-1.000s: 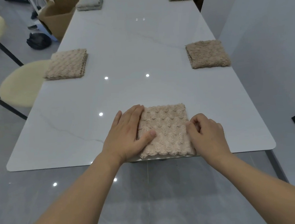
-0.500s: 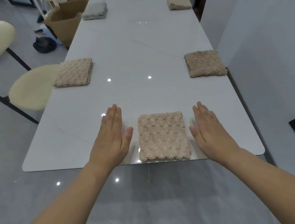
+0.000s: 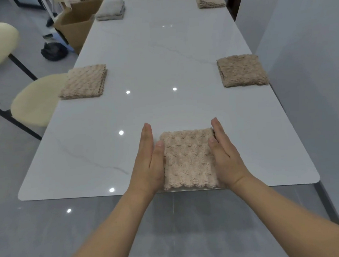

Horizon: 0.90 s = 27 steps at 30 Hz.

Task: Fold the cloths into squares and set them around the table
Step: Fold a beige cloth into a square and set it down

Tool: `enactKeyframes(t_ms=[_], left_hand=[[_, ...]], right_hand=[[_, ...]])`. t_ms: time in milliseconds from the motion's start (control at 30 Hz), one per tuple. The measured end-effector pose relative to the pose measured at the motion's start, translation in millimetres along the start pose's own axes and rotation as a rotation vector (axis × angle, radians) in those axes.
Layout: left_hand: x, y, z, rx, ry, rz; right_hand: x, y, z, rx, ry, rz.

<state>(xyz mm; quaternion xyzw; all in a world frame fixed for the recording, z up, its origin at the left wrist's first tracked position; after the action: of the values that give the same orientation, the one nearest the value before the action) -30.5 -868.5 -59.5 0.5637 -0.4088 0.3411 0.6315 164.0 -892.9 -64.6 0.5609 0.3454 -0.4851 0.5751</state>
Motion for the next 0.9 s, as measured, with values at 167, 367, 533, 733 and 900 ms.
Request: enactKeyframes(t_ms=[167, 367, 533, 733, 900], left_hand=[[1, -10, 0, -0.024, 0.067, 0.085], [4, -15, 1, -0.065, 0.032, 0.104], [2, -10, 2, -0.074, 0.017, 0.079], [-3, -2, 4, -0.071, 0.008, 0.081], [-2, -3, 5, -0.074, 0.014, 0.064]], right_hand=[[3, -5, -1, 0.011, -0.012, -0.051], [2, -12, -1, 0.019, 0.018, -0.054], [-1, -21, -3, 0.016, 0.031, -0.034], [-4, -27, -3, 0.010, 0.036, -0.016], [-3, -29, -2, 0.012, 0.045, 0.000]])
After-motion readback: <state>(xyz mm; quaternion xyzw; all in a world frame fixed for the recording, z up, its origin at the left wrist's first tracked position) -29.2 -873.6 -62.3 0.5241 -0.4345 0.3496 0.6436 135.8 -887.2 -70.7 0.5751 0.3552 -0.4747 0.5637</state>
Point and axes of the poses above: each hand's wrist, its own z-axis away from the middle knuckle, its own y-axis out of the back of the hand, x = y × z, the point moved 5 cm from there along -z, towards the middle knuckle, and after that the axes turned 1 degree about -y, right-handed, at the moved point
